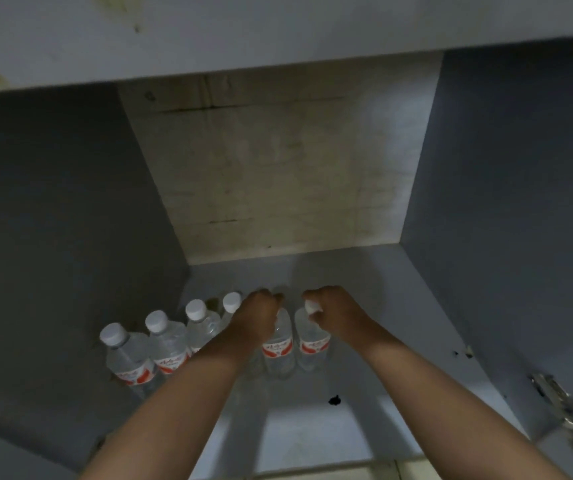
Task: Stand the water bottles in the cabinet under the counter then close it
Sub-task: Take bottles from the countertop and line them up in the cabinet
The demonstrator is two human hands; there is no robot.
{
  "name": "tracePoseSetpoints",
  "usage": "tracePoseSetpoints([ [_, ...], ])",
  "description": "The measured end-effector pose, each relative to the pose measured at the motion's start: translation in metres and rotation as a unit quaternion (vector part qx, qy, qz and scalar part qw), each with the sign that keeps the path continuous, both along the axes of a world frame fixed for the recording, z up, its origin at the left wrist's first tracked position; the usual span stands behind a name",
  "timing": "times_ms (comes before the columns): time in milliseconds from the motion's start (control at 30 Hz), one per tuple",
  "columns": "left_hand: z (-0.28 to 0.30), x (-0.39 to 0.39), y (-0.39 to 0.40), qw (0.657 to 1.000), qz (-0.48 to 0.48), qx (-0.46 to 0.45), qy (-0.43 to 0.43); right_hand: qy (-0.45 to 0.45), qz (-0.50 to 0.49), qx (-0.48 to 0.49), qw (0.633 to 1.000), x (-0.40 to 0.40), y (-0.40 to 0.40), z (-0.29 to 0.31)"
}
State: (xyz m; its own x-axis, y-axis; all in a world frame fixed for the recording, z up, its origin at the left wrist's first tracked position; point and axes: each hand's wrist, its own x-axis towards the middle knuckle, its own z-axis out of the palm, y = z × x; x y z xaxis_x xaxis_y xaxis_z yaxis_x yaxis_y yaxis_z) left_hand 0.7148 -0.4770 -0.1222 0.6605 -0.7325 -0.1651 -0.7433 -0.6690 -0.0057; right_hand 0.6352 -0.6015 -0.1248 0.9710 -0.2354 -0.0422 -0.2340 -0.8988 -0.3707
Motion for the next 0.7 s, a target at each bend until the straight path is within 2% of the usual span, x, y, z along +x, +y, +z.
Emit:
tracePoseSetpoints([
  [267, -0.008, -0.001, 0.002, 0.998, 0.016, -0.063, -0.002, -0.003, 0.026, 0.016, 1.0, 0.008, -0.001, 0.004],
  [600, -0.007, -0.018, 0.017, 0.982, 0.07, -0.163, 0.059, 0.034, -0.021, 0.006, 0.999, 0.007, 0.006, 0.004],
  [700, -0.003, -0.024, 0.027, 0.988, 0.051, -0.14, 0.04, 0.04, -0.03, 0.041, 0.998, 0.002, 0.009, 0.001],
])
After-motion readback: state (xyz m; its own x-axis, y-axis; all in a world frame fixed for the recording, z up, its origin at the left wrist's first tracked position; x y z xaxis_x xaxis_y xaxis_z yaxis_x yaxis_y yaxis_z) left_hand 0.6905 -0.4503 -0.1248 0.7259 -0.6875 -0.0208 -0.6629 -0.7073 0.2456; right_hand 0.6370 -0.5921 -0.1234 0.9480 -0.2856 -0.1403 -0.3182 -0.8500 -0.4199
